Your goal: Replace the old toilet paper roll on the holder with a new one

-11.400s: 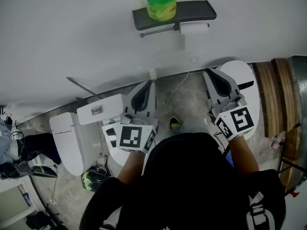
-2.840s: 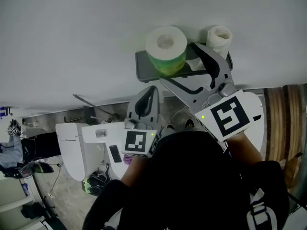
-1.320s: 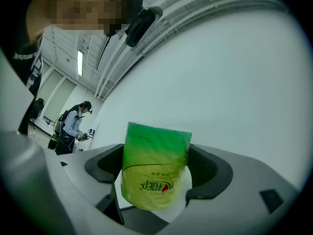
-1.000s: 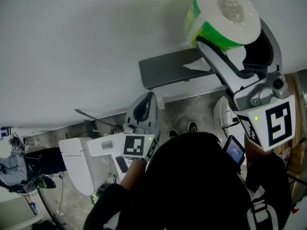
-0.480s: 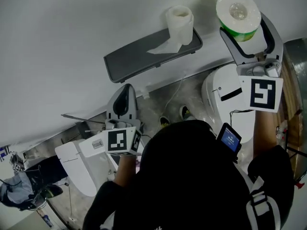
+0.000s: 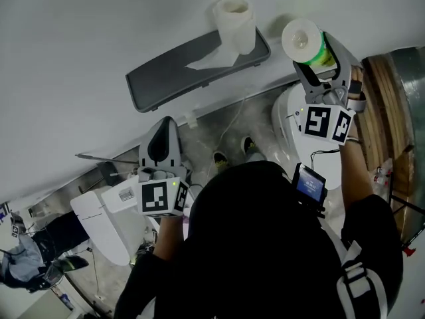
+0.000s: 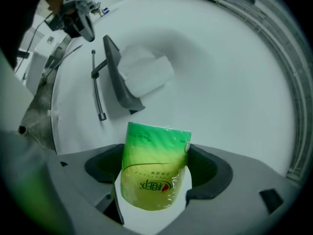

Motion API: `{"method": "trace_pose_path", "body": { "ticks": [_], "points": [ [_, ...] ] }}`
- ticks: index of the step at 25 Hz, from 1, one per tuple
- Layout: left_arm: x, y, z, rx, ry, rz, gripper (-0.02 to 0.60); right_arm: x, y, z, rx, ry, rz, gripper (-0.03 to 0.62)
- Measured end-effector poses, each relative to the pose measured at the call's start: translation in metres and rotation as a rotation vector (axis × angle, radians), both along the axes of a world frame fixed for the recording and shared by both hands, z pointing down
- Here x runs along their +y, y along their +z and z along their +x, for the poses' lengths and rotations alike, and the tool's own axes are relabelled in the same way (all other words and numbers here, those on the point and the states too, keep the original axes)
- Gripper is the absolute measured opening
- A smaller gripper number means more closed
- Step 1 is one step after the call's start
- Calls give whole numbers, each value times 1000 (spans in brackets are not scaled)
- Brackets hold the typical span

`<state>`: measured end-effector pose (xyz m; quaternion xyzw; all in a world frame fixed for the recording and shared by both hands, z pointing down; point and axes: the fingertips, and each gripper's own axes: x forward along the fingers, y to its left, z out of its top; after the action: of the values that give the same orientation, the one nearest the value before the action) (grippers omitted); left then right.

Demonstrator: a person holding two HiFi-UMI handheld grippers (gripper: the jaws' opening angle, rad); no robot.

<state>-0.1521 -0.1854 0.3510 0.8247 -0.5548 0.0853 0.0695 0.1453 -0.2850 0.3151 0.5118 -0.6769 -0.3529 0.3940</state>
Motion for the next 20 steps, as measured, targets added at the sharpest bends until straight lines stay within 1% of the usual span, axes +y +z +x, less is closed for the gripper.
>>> {"method": "trace_pose_path", "body": {
  "ticks": [5,11,14,20],
  "points": [
    [-2,4,2,-12,-1,-17,23,-1,42,-8,103,-26,-43,407],
    [-5,6,5,-17,-5,-25,23,-4,60,-22,196,-62,-33,407],
    [-6,6,6,-23,-9,-30,23,-4,64,-28,227,-84,-28,408],
    [-7,5,7,-25,-18,-36,23,-3,70,-41,254,-122,-30,408]
  ]
}}
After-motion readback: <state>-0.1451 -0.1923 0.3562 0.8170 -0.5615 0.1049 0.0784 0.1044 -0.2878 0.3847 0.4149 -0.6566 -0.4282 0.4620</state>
